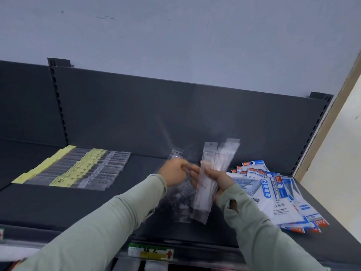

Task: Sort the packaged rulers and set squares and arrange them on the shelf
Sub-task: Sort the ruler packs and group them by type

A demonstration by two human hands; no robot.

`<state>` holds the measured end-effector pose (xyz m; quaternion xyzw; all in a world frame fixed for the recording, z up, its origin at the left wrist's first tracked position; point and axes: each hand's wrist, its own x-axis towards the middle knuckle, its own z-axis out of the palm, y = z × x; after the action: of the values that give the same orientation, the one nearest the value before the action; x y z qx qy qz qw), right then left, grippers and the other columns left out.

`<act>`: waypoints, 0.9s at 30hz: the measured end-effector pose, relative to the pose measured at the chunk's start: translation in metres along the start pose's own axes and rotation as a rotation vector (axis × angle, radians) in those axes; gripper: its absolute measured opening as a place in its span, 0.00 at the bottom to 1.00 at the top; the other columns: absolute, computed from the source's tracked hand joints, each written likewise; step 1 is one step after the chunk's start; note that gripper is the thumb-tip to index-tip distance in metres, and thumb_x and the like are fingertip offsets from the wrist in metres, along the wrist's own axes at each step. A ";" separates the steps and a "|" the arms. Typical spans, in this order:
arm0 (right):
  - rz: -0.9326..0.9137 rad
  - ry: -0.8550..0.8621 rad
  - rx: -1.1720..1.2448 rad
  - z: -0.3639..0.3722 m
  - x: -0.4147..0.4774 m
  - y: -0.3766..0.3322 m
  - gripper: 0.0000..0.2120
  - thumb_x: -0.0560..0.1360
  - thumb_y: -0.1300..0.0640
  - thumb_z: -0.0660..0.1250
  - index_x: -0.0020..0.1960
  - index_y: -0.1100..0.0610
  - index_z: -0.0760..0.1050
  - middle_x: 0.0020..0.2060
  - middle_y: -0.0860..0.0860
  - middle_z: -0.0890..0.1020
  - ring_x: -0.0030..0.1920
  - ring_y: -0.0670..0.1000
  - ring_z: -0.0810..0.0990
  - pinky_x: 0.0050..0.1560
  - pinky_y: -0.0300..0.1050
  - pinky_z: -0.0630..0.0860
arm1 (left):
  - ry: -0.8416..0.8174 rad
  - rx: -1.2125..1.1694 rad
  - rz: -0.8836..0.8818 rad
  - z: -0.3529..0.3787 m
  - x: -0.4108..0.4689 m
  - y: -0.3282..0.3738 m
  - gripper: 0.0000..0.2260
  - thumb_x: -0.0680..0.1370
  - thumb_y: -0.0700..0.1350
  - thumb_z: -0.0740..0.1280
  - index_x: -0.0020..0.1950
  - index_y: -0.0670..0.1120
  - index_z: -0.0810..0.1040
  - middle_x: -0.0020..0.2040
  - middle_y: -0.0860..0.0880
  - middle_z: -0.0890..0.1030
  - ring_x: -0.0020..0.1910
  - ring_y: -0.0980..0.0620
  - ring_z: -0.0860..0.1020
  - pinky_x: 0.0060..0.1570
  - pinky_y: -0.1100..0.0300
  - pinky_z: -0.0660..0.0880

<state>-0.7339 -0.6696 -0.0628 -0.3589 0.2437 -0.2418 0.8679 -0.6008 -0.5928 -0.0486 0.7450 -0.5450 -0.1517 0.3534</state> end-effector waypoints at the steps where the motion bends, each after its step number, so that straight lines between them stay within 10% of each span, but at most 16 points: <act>1: -0.003 0.005 0.027 0.002 -0.004 -0.001 0.11 0.80 0.62 0.55 0.54 0.65 0.74 0.39 0.58 0.85 0.35 0.55 0.85 0.31 0.47 0.82 | -0.146 0.109 -0.043 0.003 -0.005 0.003 0.10 0.78 0.38 0.62 0.55 0.43 0.80 0.47 0.49 0.79 0.46 0.52 0.76 0.47 0.61 0.72; 5: -0.062 0.081 -0.023 0.000 -0.002 -0.003 0.08 0.79 0.65 0.57 0.50 0.57 0.74 0.25 0.50 0.75 0.20 0.47 0.72 0.24 0.37 0.72 | -0.271 0.451 -0.137 0.012 -0.012 0.004 0.20 0.71 0.53 0.73 0.58 0.44 0.77 0.51 0.48 0.78 0.51 0.48 0.76 0.49 0.57 0.73; 9: -0.086 0.088 -0.089 -0.005 -0.002 -0.004 0.05 0.80 0.56 0.59 0.48 0.56 0.72 0.23 0.48 0.68 0.20 0.45 0.66 0.23 0.34 0.66 | -0.221 0.452 -0.215 0.012 -0.004 0.003 0.14 0.74 0.47 0.70 0.56 0.42 0.77 0.56 0.45 0.80 0.54 0.46 0.78 0.51 0.57 0.73; 14: -0.075 0.083 -0.049 -0.009 0.001 -0.006 0.06 0.78 0.57 0.61 0.43 0.55 0.70 0.21 0.48 0.68 0.19 0.45 0.66 0.22 0.34 0.65 | -0.105 0.209 -0.275 0.000 0.003 -0.002 0.17 0.80 0.44 0.59 0.68 0.39 0.71 0.62 0.40 0.75 0.59 0.43 0.75 0.53 0.58 0.70; 19: -0.081 0.102 -0.072 -0.010 0.004 -0.007 0.07 0.78 0.53 0.62 0.44 0.55 0.72 0.24 0.48 0.71 0.22 0.46 0.70 0.22 0.36 0.68 | 0.103 -0.396 -0.323 -0.008 0.004 -0.010 0.08 0.77 0.36 0.64 0.37 0.42 0.73 0.33 0.43 0.75 0.25 0.51 0.71 0.27 0.62 0.67; 27: -0.135 0.050 -0.117 0.001 0.010 -0.008 0.13 0.72 0.46 0.66 0.44 0.57 0.77 0.29 0.49 0.75 0.25 0.44 0.73 0.22 0.35 0.69 | -0.048 -0.793 -0.275 -0.015 -0.006 -0.004 0.04 0.78 0.36 0.65 0.52 0.40 0.78 0.40 0.44 0.81 0.27 0.53 0.76 0.27 0.63 0.73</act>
<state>-0.7272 -0.6803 -0.0584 -0.4183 0.2543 -0.2943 0.8208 -0.5909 -0.5817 -0.0421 0.6133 -0.3477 -0.4130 0.5765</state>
